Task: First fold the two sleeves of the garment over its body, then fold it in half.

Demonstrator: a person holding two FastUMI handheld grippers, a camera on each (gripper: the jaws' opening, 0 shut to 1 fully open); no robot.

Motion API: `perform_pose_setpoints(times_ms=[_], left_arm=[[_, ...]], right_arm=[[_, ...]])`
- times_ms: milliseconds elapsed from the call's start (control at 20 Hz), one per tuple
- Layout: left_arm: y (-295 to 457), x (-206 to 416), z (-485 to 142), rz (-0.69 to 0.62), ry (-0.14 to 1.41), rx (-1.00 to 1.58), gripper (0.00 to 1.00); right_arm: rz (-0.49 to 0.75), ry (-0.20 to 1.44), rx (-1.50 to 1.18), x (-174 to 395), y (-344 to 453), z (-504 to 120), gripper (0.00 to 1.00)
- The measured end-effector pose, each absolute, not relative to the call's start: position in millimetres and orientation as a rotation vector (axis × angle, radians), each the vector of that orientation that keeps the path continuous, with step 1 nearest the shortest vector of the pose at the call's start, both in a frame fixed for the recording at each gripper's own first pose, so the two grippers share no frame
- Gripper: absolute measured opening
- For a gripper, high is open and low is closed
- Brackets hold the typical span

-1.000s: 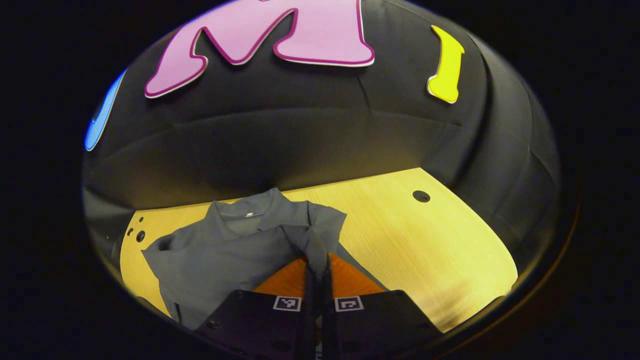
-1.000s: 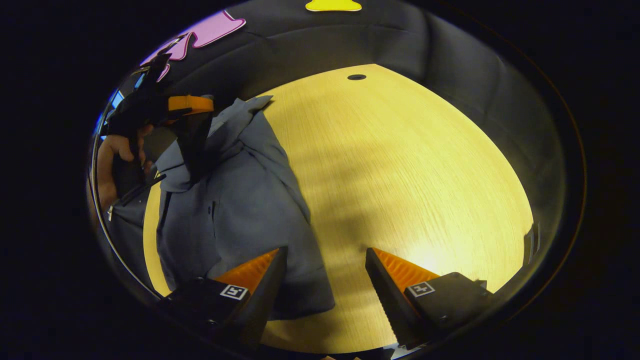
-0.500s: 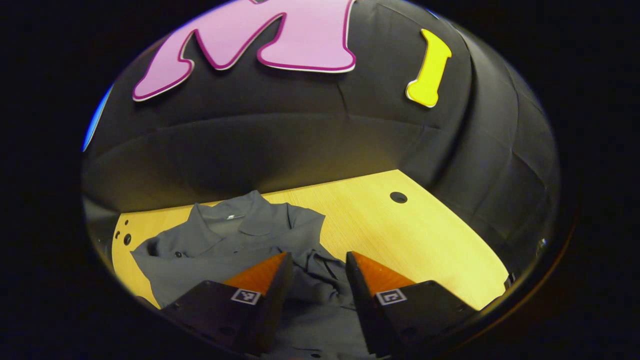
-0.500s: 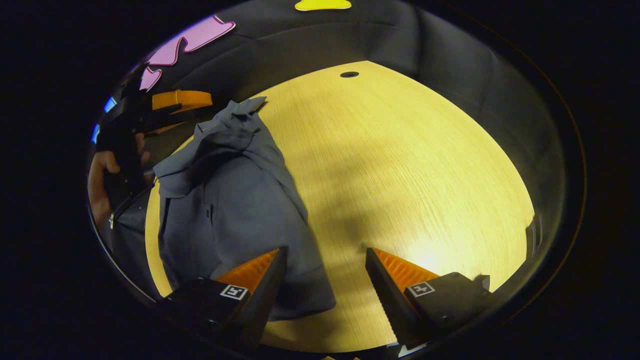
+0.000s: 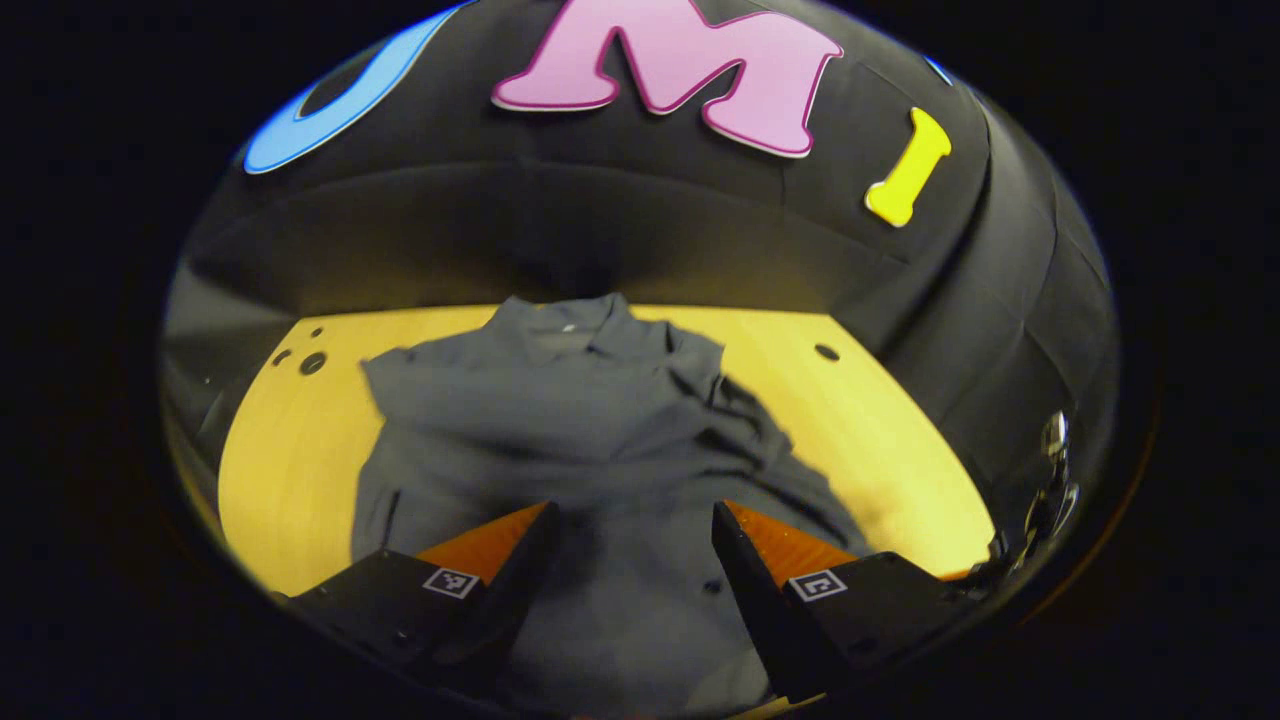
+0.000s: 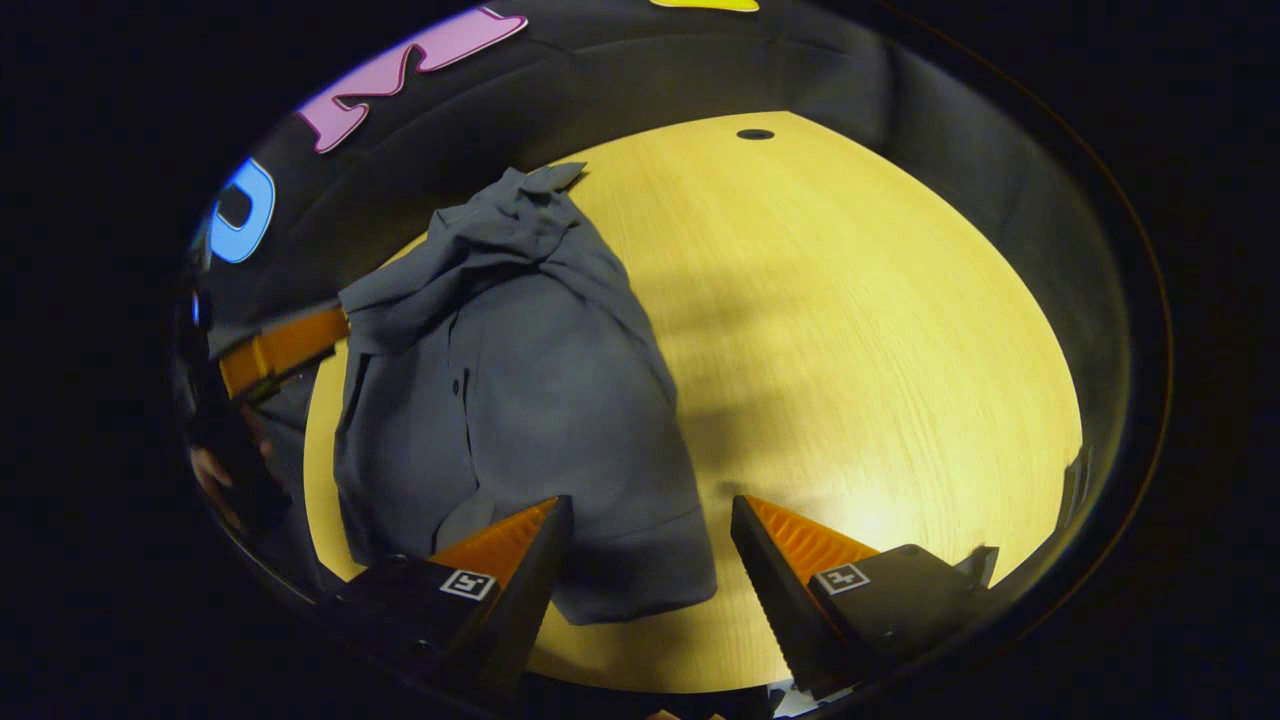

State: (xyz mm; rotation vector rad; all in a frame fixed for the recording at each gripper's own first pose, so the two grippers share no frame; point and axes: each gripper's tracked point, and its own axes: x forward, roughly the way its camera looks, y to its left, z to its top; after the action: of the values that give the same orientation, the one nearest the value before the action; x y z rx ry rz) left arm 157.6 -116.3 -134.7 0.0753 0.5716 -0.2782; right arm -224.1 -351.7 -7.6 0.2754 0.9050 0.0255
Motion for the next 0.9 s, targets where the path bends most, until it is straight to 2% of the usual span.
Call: perform_pose_setpoints(times_ms=[300,550,650,700,800,850,900], left_arm=[[-8,72,-194,-0.116,0.681,0.097,0.96],[50,37,-232,-0.007,0.734,0.058,0.96],[59,32,-242,0.008,0.744,0.053,0.96],[62,30,-247,0.007,0.754,0.049,0.92],[65,27,-256,0.0,0.761,0.046,1.0],[64,26,-259,-0.006,0.766,0.048,0.96],[64,26,-261,-0.011,0.763,0.059,0.96]], right_arm=[[0.042,0.976,0.229,-234,-340,-23,0.99],[0.021,0.99,0.182,-232,-332,-28,0.99],[0.016,1.0,0.132,-234,-327,-30,0.99],[0.018,1.008,0.109,-235,-323,-32,0.99],[0.014,1.008,0.051,-235,-317,-34,0.98],[0.006,1.006,0.021,-235,-316,-35,0.97],[-0.002,1.004,0.009,-233,-314,-37,0.93]])
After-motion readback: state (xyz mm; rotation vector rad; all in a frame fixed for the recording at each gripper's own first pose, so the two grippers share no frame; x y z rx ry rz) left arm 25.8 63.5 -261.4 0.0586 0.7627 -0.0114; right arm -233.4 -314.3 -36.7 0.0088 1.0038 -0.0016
